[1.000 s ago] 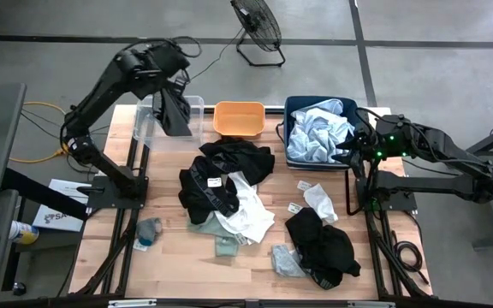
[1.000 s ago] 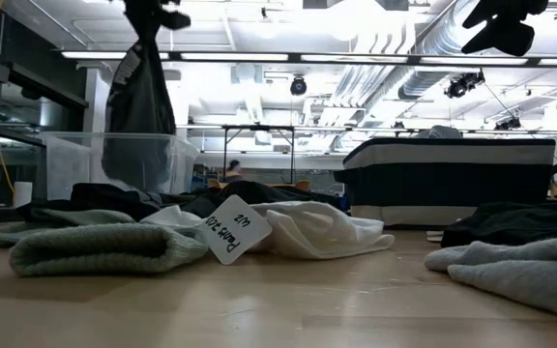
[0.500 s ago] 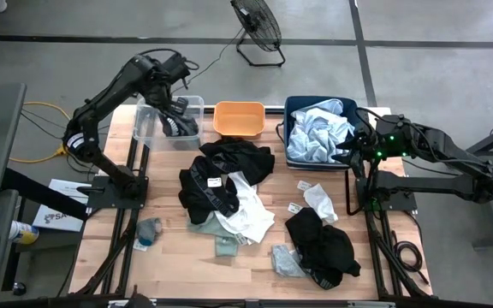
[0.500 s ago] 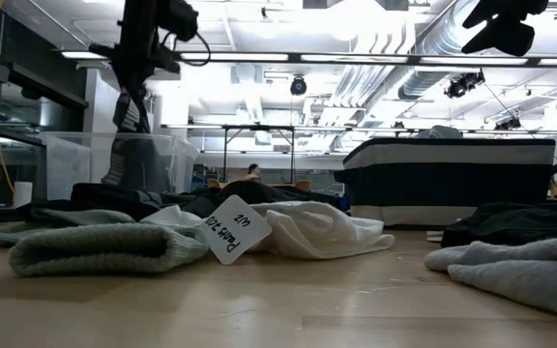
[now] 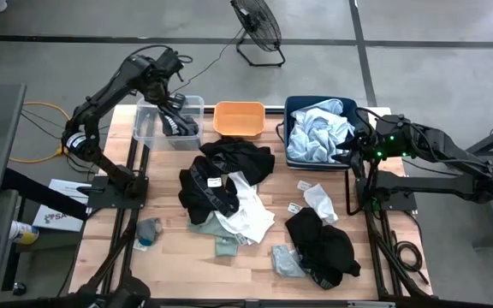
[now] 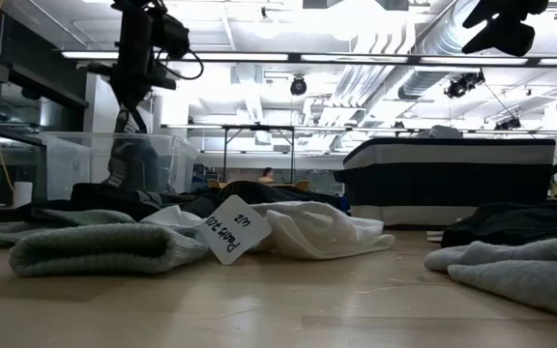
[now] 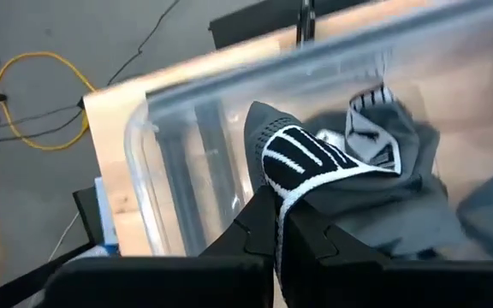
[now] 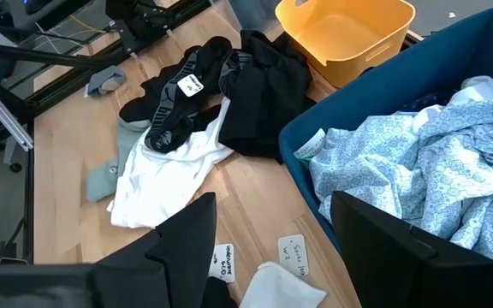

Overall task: Pick & Place Cloths
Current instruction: Put the gray underwear into the transparent bin

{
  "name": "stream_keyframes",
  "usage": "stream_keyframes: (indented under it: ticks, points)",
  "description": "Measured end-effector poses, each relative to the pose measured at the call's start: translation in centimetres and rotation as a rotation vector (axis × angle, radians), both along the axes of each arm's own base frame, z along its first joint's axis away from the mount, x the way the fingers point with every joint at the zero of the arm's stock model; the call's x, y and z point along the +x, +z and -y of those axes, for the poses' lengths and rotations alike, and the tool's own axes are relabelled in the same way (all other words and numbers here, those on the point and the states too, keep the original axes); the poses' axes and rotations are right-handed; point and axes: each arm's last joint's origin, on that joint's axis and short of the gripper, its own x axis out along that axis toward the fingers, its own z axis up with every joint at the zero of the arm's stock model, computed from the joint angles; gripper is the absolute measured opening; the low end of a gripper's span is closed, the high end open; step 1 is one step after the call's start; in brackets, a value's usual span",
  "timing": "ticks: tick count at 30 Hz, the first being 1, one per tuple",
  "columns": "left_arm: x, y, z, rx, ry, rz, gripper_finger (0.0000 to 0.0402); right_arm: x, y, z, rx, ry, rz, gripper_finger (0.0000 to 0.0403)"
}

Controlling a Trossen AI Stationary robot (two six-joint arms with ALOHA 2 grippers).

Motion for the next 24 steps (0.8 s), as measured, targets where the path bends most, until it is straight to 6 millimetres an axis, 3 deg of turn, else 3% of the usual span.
stream_keyframes:
  ticks: [11, 19, 24]
  points:
    - [0.3, 0.4, -0.8, 0.079, -0.006, 0.065, 0.0, 0.0, 0.0, 0.0, 0.014, -0.012, 0.003, 0.0222]
    - [1.2, 1.0, -1.9, 0.197, -0.153, 0.105, 0.0, 0.0, 0.0, 0.0, 0.016, -0.014, 0.003, 0.0222]
    - [2.7, 1.5, -2.0, 0.231, -0.293, 0.23, 0.0, 0.0, 0.0, 0.0, 0.022, -0.018, 0.005, 0.0222]
